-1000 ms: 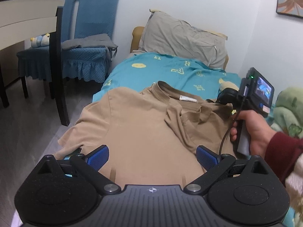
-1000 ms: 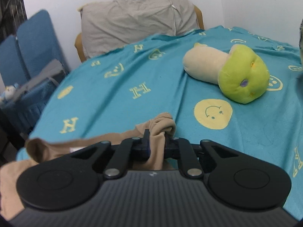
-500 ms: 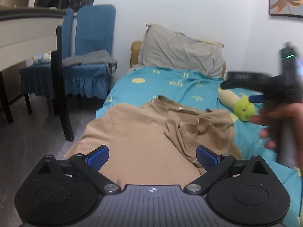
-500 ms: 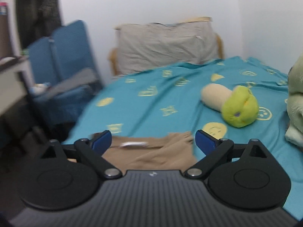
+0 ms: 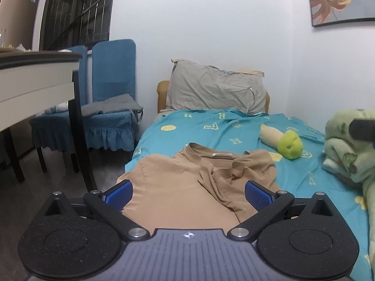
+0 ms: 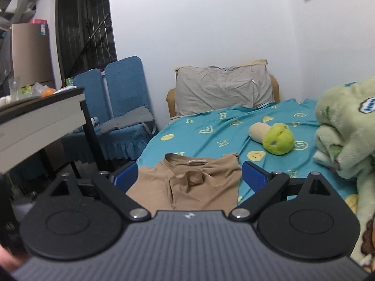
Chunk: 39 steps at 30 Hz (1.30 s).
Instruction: Fold clothes
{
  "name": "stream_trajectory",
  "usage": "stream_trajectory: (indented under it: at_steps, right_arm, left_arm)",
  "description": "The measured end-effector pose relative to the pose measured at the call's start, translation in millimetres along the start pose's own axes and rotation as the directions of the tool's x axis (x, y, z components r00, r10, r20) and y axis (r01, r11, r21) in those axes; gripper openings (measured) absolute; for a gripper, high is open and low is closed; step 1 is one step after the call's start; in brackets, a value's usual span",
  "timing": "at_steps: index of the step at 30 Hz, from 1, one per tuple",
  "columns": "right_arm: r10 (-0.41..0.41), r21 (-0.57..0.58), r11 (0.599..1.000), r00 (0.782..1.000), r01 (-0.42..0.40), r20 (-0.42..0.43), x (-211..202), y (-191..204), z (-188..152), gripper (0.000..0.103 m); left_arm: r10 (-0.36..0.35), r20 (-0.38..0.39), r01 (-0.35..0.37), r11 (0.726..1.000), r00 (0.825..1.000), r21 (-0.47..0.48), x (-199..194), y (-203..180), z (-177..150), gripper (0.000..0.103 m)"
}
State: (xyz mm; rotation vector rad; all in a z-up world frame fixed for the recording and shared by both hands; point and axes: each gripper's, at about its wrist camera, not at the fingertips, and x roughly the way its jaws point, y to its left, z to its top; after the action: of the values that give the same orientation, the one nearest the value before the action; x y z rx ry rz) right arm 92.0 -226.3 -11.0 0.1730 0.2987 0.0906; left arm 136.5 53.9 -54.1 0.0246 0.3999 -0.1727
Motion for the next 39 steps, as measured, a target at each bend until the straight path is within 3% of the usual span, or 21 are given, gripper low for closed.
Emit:
stream_trajectory:
  at_steps: [6,9,18,21,22,24,27,30,31,33,35,39]
  right_arm:
    - [-0.075,-0.031,0.997,0.996,0.077,0.05,-12.0,2.2,-15.2,0.097]
    - [-0.074,-0.023,0.997,0.996,0.076,0.051,-12.7,0.6,-16.5,0.097]
    - [-0.085,-0.059,0.995,0.996,0.087,0.039,-6.5,6.0,-24.6,0.097]
    - [-0.094,-0.058,0.994,0.995,0.095,0.017,-0.7,5.9,-28.4,0.097]
    - [-0.095,-0.051,0.994,0.995,0.095,0.007,1.8,4.5,-29.4,0.097]
    - [-0.091,-0.022,0.996,0.996,0.09,-0.014,7.4,0.4,-30.5,0.097]
    - [-0.086,0.036,0.996,0.995,0.088,-0.043,17.7,-6.4,-31.6,0.097]
    - [-0.081,0.078,0.993,0.995,0.086,-0.058,29.6,-11.0,-35.1,0.097]
    - [-0.08,0.087,0.993,0.994,0.086,-0.071,34.1,-12.2,-36.5,0.097]
    - [-0.076,0.103,0.991,0.992,0.086,-0.096,43.1,-14.5,-39.2,0.097]
    - [-0.076,0.115,0.989,0.989,0.09,-0.124,52.1,-16.6,-42.0,0.097]
    - [-0.072,0.15,0.984,0.982,0.098,-0.173,67.4,-21.3,-48.1,0.097]
  left_arm:
    - [0.016,0.041,-0.016,1.0,0.999,-0.012,-22.0,4.4,-0.2,0.103]
    - [0.031,0.047,-0.029,0.998,0.998,-0.047,-23.1,12.8,2.4,0.103]
    - [0.093,-0.033,-0.098,0.978,0.995,-0.186,-0.4,54.3,6.3,0.103]
    - [0.084,-0.163,-0.125,0.957,0.983,-0.261,32.6,85.6,12.8,0.103]
    - [0.081,-0.213,-0.147,0.938,0.974,-0.313,45.5,100.8,13.5,0.103]
    - [0.057,-0.311,-0.201,0.868,0.949,-0.454,73.3,137.7,8.7,0.103]
    - [-0.055,-0.419,-0.259,0.711,0.906,-0.653,114.6,191.5,-13.4,0.098]
    - [-0.087,-0.493,-0.35,0.599,0.865,-0.72,144.6,226.0,-41.6,0.093]
    - [-0.103,-0.5,-0.363,0.566,0.86,-0.74,152.9,234.6,-50.7,0.093]
    - [-0.137,-0.484,-0.356,0.512,0.864,-0.782,165.6,246.1,-66.2,0.093]
    - [-0.145,-0.461,-0.346,0.477,0.876,-0.808,173.9,252.4,-75.1,0.094]
    - [-0.134,-0.416,-0.319,0.448,0.899,-0.835,191.9,260.5,-80.0,0.085]
